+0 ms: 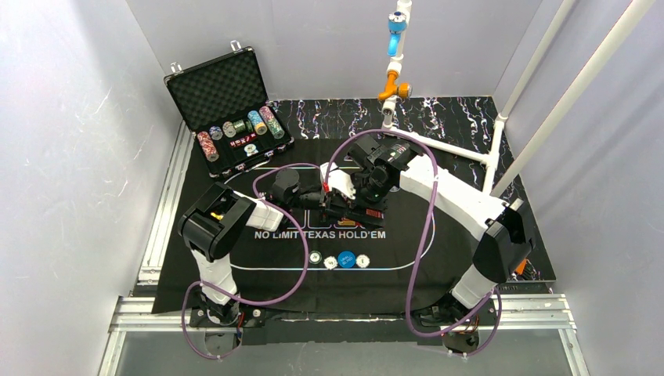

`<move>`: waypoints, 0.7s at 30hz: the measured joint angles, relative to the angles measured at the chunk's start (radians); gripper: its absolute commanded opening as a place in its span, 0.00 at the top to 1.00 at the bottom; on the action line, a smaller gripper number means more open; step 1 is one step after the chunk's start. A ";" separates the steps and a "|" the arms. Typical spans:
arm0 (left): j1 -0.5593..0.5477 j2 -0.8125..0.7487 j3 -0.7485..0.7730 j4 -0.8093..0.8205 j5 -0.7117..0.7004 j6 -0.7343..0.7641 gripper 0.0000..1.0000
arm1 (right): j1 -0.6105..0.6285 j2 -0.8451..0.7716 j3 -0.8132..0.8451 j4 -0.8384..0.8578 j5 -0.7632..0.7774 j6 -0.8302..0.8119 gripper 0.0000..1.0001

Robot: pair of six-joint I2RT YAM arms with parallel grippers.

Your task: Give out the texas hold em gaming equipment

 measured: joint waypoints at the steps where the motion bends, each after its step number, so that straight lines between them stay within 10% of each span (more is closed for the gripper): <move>1: 0.000 0.000 -0.003 0.003 -0.003 0.001 1.00 | 0.002 -0.002 0.000 0.002 0.003 0.005 0.02; 21: -0.001 -0.006 -0.018 0.073 0.013 -0.010 1.00 | 0.003 -0.105 -0.115 0.138 -0.033 -0.023 0.06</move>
